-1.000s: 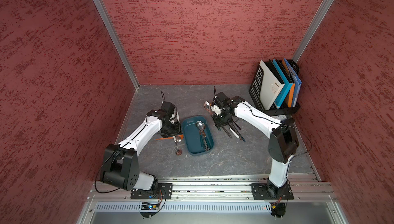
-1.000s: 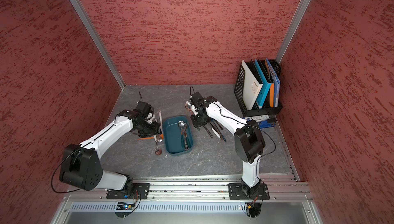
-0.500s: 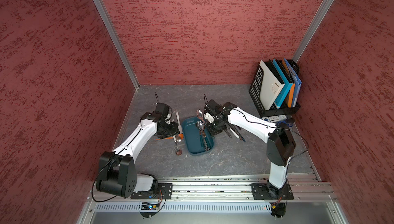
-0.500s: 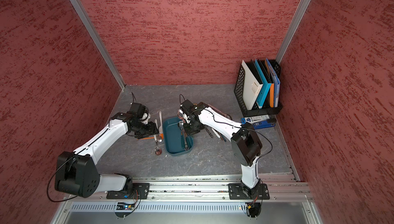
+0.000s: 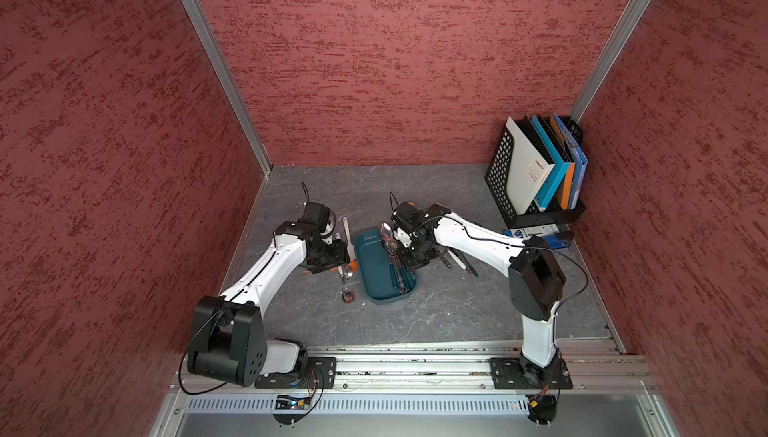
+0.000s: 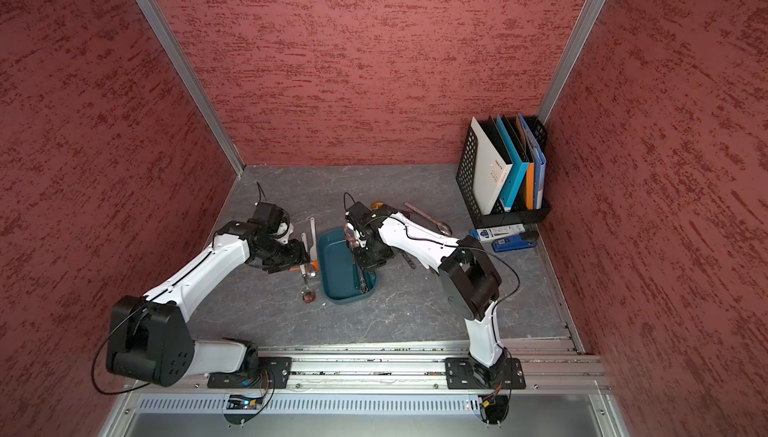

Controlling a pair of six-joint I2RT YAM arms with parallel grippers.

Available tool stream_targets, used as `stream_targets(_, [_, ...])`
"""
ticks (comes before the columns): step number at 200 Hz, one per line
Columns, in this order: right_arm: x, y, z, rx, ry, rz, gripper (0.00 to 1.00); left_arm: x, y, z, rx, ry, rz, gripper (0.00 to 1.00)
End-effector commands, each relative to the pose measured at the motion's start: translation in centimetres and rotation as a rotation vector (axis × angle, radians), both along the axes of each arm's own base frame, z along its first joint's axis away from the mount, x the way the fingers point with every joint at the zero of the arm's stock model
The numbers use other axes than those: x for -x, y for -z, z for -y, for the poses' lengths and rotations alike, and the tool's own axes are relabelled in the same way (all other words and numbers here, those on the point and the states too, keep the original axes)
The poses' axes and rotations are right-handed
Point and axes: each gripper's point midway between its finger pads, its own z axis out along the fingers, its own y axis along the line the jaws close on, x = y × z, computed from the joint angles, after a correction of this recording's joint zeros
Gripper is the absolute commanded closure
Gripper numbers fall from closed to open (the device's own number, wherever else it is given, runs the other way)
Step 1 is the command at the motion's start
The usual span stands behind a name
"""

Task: Put the spoon into the storage box
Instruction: Place the spoon in the storage box.

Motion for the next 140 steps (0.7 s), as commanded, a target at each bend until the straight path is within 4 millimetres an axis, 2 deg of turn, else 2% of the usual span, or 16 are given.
stream_targets(1, [0.2,0.0,-0.3,0.013,0.0,-0.019,0.99,-0.2,-0.4,0.0,0.01,0.008,0.027,0.33])
stream_targets(53, [-0.2,0.8,-0.8,0.047,-0.005,-0.06,0.98,-0.2,-0.5,0.0,0.011,0.017,0.03,0.33])
stream_targets(94, [-0.3,0.7,-0.9,0.058,0.002,-0.07,0.98,-0.2,-0.7,0.0,0.01,0.019,0.034,0.33])
stream_targets(140, [1.0,0.9,-0.1,0.068,0.011,-0.104,0.98,-0.1,-0.6,0.0,0.008,0.019,0.032,0.33])
